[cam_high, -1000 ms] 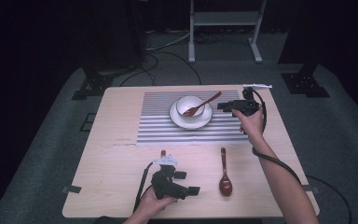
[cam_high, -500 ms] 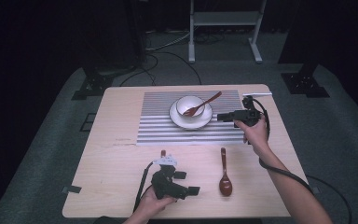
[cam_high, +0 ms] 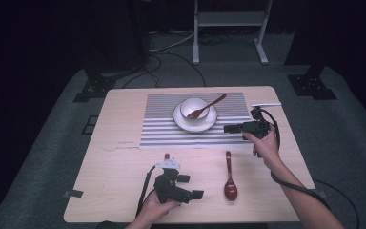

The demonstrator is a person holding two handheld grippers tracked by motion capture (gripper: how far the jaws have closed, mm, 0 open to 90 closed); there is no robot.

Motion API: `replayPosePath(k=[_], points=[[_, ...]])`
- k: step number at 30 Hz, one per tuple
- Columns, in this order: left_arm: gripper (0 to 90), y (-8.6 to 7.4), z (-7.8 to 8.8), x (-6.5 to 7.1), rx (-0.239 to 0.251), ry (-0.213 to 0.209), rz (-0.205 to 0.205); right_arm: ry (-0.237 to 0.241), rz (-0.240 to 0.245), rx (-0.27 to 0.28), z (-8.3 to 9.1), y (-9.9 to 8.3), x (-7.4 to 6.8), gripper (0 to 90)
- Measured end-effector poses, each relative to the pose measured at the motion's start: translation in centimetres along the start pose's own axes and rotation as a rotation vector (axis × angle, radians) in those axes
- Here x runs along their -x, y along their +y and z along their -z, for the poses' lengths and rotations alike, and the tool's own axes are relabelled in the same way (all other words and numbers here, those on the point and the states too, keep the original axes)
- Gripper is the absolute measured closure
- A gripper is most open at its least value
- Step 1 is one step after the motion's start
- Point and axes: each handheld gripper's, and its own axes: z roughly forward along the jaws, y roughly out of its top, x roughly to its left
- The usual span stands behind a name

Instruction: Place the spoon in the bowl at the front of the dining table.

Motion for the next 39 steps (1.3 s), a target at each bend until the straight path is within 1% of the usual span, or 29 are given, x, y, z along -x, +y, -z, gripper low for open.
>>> replayPosePath(k=[12,20,25,34,39], points=[[5.6,0.0,0.1,0.0,0.001,0.002,0.002,0.038,0.004,-0.010,0.7,-2.2,-0.4,43.2],[5.6,-0.1,0.1,-0.1,0.006,0.004,0.009,0.058,-0.009,-0.019,0.8,-3.9,0.0,43.0],[5.6,-0.1,0.1,-0.1,0.004,0.004,0.006,0.063,-0.006,-0.026,0.8,-4.6,0.0,42.6],[5.6,-0.1,0.2,-0.1,0.011,0.008,0.005,0.090,0.002,-0.033,1.0,-5.9,-0.6,41.9],[5.6,0.0,0.2,-0.1,0.011,0.010,0.005,0.094,0.012,-0.040,1.0,-6.5,-0.9,41.8]])
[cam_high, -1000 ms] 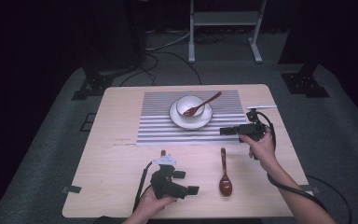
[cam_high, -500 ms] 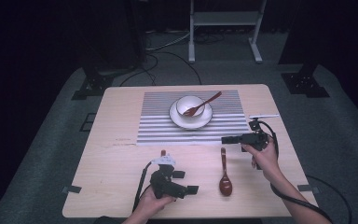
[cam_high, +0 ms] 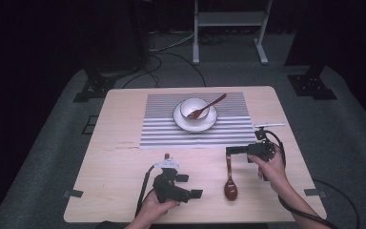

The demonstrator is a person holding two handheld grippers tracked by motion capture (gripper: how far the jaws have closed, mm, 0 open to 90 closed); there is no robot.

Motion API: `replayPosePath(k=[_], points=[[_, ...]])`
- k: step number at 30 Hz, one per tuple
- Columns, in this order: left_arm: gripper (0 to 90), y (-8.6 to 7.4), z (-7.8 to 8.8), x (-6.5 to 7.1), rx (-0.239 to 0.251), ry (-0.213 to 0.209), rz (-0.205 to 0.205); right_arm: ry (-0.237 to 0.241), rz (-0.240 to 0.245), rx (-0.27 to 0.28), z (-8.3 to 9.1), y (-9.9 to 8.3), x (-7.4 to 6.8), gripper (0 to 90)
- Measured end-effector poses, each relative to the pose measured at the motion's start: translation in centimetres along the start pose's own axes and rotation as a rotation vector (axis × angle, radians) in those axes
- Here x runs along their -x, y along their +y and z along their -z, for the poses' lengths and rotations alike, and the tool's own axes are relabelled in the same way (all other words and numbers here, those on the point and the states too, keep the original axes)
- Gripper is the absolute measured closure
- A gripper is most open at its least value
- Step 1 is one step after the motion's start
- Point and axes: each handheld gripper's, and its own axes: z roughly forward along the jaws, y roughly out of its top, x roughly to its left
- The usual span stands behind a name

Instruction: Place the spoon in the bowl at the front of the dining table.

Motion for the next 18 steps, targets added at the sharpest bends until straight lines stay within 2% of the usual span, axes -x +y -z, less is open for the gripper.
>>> replayPosePath(k=[18], points=[[5.6,0.0,0.2,0.0,0.006,0.002,-0.003,0.025,0.005,-0.005,0.1,-2.4,-0.3,41.1]])
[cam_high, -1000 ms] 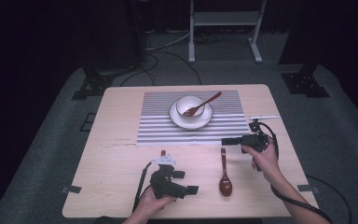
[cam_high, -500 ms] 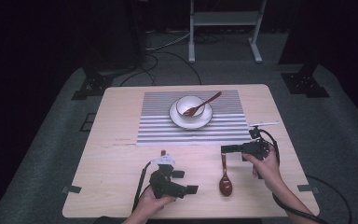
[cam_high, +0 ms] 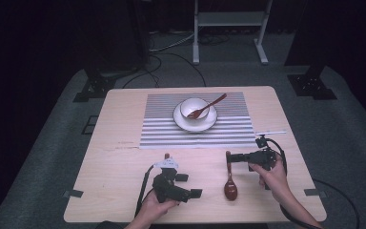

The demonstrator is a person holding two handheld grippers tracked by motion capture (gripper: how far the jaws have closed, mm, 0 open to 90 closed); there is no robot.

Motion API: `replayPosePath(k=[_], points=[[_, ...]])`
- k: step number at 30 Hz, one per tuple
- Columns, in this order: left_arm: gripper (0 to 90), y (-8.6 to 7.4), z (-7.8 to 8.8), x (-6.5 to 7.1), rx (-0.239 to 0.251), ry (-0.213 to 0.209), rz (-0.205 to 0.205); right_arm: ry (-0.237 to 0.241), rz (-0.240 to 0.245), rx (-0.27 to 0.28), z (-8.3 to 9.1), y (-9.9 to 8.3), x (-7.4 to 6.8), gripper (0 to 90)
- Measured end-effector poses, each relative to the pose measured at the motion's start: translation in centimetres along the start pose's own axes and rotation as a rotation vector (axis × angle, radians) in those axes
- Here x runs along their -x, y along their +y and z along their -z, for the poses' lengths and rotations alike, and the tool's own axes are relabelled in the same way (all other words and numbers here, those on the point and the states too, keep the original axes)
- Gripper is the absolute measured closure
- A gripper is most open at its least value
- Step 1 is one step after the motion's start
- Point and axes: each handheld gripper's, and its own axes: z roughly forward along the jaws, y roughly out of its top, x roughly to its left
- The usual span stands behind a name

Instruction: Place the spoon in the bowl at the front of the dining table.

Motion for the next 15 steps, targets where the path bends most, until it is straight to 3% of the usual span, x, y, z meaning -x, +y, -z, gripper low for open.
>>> replayPosePath(k=[15], points=[[5.6,0.0,0.1,-0.1,0.005,0.002,0.006,0.008,-0.010,0.001,0.1,-2.3,0.5,40.3]])
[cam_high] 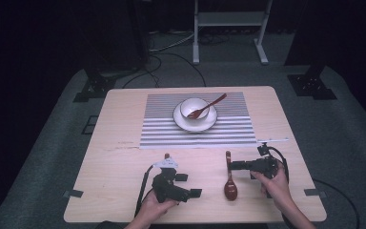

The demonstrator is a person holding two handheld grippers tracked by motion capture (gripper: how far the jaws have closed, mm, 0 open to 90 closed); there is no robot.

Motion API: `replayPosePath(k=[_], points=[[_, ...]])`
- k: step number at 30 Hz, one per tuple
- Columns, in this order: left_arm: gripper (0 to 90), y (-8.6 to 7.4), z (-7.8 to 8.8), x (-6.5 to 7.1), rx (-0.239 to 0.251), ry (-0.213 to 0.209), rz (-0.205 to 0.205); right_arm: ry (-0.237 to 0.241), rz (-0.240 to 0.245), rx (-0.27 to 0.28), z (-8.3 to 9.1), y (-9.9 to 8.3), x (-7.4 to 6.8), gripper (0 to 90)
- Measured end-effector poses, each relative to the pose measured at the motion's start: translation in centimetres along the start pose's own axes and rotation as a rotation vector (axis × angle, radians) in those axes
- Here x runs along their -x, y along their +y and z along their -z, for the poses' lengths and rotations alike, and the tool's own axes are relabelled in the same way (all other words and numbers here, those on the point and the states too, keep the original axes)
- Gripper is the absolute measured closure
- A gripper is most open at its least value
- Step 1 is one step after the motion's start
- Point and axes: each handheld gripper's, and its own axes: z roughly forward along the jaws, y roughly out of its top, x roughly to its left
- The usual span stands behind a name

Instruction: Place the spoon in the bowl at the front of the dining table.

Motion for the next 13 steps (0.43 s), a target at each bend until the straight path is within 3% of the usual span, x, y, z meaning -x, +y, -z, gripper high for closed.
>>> replayPosePath(k=[5,13], points=[[5.6,0.0,0.0,0.0,0.001,0.000,-0.002,-0.008,0.013,0.009,0.0,-0.6,0.0,39.6],[5.6,0.1,0.0,0.0,0.005,-0.001,-0.003,0.030,0.054,0.039,0.2,-1.9,0.0,35.1]])
